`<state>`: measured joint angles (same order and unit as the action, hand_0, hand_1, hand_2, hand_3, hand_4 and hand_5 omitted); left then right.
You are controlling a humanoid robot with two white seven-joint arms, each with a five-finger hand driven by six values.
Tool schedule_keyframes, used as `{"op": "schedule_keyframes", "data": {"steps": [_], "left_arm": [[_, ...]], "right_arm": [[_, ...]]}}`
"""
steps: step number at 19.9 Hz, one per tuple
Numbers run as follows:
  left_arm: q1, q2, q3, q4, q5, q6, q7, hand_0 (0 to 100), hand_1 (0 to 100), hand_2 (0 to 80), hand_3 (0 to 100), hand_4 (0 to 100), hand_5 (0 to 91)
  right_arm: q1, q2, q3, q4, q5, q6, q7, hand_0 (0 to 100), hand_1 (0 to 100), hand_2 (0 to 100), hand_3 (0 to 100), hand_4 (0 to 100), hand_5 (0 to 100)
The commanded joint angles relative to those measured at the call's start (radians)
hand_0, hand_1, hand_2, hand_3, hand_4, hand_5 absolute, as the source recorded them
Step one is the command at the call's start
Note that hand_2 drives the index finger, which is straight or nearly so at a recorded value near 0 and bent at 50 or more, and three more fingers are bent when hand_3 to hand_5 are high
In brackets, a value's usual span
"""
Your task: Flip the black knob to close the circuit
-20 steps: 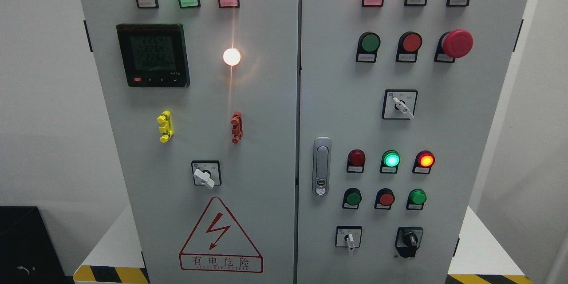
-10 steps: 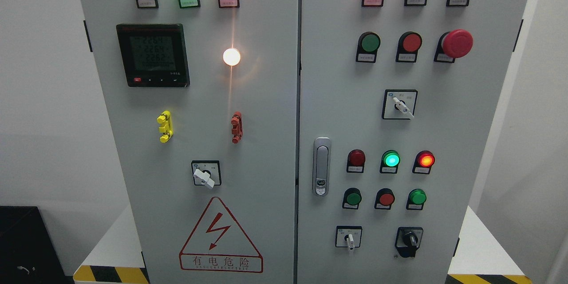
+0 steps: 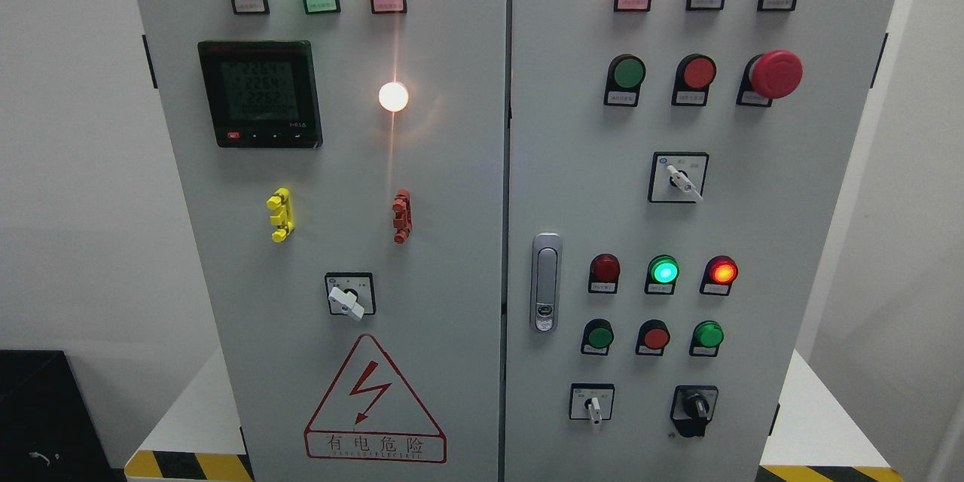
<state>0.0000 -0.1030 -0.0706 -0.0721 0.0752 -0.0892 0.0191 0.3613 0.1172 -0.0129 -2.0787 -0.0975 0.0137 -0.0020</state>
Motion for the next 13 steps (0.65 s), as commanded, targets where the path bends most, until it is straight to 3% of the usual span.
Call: {"op": "schedule_keyframes", "data": {"steps": [1,13], "left_arm": [[0.006,0.000,0.000,0.000,0.000,0.000,0.001,12,56,0.0,0,0,0.0],[0.006,-0.001,0.000,0.000,0.000,0.000,-0.001,12,56,0.0,0,0,0.0]], "right_arm": [[0.002,-0.001,-0.004,-0.004,-0.002,0.000,0.000,0,0,3,11,7,0],[0.002,-0.001,0.005,-0.003,-0.002,0.000,0.000,0,0,3,11,7,0]]}}
